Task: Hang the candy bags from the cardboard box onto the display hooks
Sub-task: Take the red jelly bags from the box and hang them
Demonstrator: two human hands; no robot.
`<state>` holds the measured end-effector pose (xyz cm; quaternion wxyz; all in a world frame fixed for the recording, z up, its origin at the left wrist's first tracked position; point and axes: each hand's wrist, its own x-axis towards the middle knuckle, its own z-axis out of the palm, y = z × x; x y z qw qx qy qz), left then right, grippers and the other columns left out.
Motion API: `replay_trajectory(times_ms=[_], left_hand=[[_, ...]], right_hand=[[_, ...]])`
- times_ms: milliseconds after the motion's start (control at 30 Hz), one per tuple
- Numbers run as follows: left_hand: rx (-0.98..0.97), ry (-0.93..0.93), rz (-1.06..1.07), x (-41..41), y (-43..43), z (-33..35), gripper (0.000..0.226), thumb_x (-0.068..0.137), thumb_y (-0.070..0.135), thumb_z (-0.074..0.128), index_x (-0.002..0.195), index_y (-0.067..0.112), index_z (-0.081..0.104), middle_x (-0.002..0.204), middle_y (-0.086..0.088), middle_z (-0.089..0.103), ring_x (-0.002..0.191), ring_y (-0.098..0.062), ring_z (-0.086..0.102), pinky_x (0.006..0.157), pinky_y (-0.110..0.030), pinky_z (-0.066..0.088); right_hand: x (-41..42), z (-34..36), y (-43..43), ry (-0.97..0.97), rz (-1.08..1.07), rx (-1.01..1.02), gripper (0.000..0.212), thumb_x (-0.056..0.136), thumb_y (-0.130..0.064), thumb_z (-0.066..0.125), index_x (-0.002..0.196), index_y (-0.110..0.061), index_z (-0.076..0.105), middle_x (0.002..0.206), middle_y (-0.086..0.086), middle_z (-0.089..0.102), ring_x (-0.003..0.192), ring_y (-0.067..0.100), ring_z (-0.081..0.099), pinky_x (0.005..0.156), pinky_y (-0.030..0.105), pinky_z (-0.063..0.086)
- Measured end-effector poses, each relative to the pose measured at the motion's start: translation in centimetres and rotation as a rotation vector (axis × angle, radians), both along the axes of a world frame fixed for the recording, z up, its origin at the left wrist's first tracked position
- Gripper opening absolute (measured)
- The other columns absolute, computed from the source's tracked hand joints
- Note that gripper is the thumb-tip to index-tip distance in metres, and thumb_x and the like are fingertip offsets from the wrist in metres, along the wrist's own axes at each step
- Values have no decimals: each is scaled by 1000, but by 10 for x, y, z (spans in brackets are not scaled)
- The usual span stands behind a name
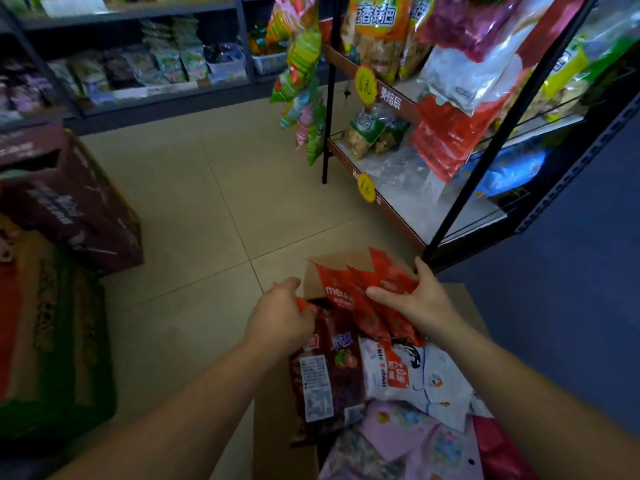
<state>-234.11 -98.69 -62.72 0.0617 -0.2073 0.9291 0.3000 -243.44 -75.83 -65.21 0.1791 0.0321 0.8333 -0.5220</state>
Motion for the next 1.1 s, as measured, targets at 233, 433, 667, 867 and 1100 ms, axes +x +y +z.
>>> replay_trajectory(times_ms=[233, 433, 667, 867, 1100], left_hand=[[60, 106, -212, -23, 22, 1, 63, 92, 22, 64, 151, 25, 40, 157, -3, 38, 143, -27, 38, 113, -34, 36], [-17, 137, -176, -50, 22, -13, 33, 87, 5, 64, 118, 10, 69, 126, -9, 63, 117, -30, 59, 99, -37, 50], [2, 327, -333, -51, 39, 8, 5, 87, 38, 74, 91, 36, 73, 115, 18, 66, 126, -18, 40, 104, -46, 36], [74, 695, -566, -37, 67, 47, 9, 89, 32, 71, 96, 30, 75, 103, 15, 62, 108, -16, 54, 86, -47, 51], [201, 789, -505, -20, 96, 66, 13, 72, 33, 85, 74, 24, 76, 75, 17, 66, 83, -10, 58, 75, -36, 52]], right_hand=[[-3, -13, -24, 232, 171, 364, 63, 61, -76, 80, 111, -38, 71, 101, -16, 71, 92, 7, 68, 80, 36, 59], [-2, -7, -7, 238, -88, 154, 18, 92, -30, 76, 97, -13, 80, 85, 4, 80, 73, 14, 74, 68, 34, 63], [18, 31, 22, 112, -94, -75, 9, 95, -23, 73, 98, -19, 81, 84, 4, 82, 72, 16, 79, 63, 28, 62], [53, 100, 42, 120, 54, -177, 19, 104, -17, 60, 102, -20, 78, 84, 3, 82, 77, 22, 79, 64, 29, 62], [100, 131, 65, 83, 147, -260, 29, 99, -29, 65, 99, -4, 77, 99, 30, 75, 91, 42, 74, 90, 57, 58]])
